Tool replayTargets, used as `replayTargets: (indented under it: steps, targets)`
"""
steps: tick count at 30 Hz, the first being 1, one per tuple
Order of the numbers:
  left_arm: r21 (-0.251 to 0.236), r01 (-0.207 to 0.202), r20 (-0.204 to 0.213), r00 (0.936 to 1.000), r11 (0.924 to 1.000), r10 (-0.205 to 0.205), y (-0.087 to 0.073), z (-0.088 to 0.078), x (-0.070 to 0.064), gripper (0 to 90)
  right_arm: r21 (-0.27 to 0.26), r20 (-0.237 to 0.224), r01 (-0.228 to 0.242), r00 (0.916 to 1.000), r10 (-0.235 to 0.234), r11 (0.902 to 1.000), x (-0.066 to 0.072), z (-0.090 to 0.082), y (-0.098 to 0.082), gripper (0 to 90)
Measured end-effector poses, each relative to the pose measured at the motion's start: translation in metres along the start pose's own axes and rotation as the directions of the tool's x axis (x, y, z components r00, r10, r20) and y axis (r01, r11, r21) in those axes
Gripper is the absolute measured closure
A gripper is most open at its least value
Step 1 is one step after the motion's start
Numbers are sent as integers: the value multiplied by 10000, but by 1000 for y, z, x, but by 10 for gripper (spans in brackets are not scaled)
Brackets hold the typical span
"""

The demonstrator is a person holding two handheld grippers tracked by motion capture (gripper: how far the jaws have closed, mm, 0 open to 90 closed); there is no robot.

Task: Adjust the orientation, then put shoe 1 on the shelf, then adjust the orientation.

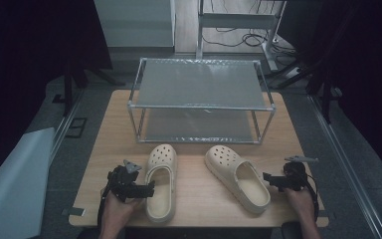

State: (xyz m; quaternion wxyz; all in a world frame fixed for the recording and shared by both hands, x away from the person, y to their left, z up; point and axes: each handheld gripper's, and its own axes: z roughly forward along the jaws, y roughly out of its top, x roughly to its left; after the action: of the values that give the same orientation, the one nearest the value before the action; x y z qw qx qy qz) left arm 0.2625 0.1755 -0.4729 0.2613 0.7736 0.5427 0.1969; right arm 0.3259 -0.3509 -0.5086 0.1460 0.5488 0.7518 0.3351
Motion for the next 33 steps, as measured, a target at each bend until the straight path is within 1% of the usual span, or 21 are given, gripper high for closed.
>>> replayTargets:
  steps: [3, 4, 5, 7, 10, 12, 14, 15, 16, 17, 18, 19, 20, 22, 23, 24, 26, 29, 30, 31, 33]
  targets:
    - [0, 44, -105, 9999, 10000, -44, -1, -2, 8, 26, 4, 24, -17, 10000, 16, 10000, 0, 0, 0, 30]
    - [0, 44, -105, 9999, 10000, -44, -1, -2, 8, 35, 6, 33, -19, 10000, 19, 10000, 0, 0, 0, 30]
    - [-38, 67, -206, 9998, 10000, -68, -1, -3, 13, 45, -6, 32, -37, 10000, 37, 10000, 0, 0, 0, 30]
    - [-60, 60, -225, 9997, 10000, -62, -2, -3, 17, 70, -21, 5, -29, 10000, 29, 10000, 0, -1, 0, 30]
    - [-80, 117, -55, 9999, 9999, -118, -2, -2, 23, 87, 8, 15, -18, 10000, 18, 10000, 0, 0, 0, 30]
    - [-141, 148, 162, 9998, 9998, -146, -3, -2, 25, 119, 17, 31, -20, 10000, 19, 10000, 0, 0, 0, 30]
    - [-122, 83, 381, 9992, 9999, -78, -2, -2, 25, 166, 8, 43, -24, 10000, 24, 10000, 0, 0, 0, 30]
    - [-115, -27, 439, 9990, 9999, 32, -2, -1, 24, 191, 7, 25, -30, 10000, 30, 10000, 0, 0, 0, 30]
    - [-115, -27, 439, 9990, 9999, 32, -2, -1, 24, 222, 10, 28, -25, 10000, 25, 10000, 0, 0, 0, 30]
    - [-71, -206, 653, 9976, 9998, 210, 1, 2, 20, 257, 4, 30, 3, 10000, -3, 10000, 0, 0, 0, 30]
    - [-71, -206, 653, 9976, 9998, 210, 1, 2, 20, 292, 4, 30, 3, 10000, -3, 10000, 0, 0, 0, 30]
    - [46, -422, 874, 9953, 9991, 417, 5, 6, 17, 326, -10, 10, -25, 10000, 25, 10000, 0, 0, 0, 30]
    - [137, -526, 974, 9939, 9985, 510, 6, 8, 16, 365, -18, 14, -52, 10000, 52, 10000, 0, 0, 0, 30]
    - [345, -673, 1068, 9923, 9971, 633, 9, 12, 15, 457, -28, 17, -49, 10000, 49, 10000, 0, -1, 0, 30]
    - [429, -715, 1192, 9907, 9965, 660, 10, 13, 15, 496, -23, 27, -43, 10000, 43, 10000, 0, 0, 0, 30]
    - [415, -609, 1425, 9883, 9973, 544, 10, 14, 15, 550, -8, 30, -45, 10000, 45, 10000, 0, 0, 0, 30]
    - [498, -567, 1663, 9849, 9971, 477, 12, 14, 15, 677, -13, 27, -51, 10000, 52, 10000, 0, -1, 0, 30]
    - [613, -665, 1260, 9903, 9959, 583, 15, 12, 13, 744, -61, 22, -66, 10000, 66, 10000, -1, -1, 0, 30]
    - [613, -665, 1260, 9903, 9959, 583, 15, 12, 13, 762, -61, 22, -66, 10000, 66, 10000, -1, -1, 0, 30]
    - [607, -505, 1191, 9919, 9969, 430, 16, 12, 18, 766, -58, 22, -84, 10000, 84, 9999, -1, -1, -1, 30]
    - [529, -130, 1514, 9885, 9985, 49, 16, 13, 24, 768, -59, 6, -81, 10000, 81, 9999, -1, -1, -1, 30]
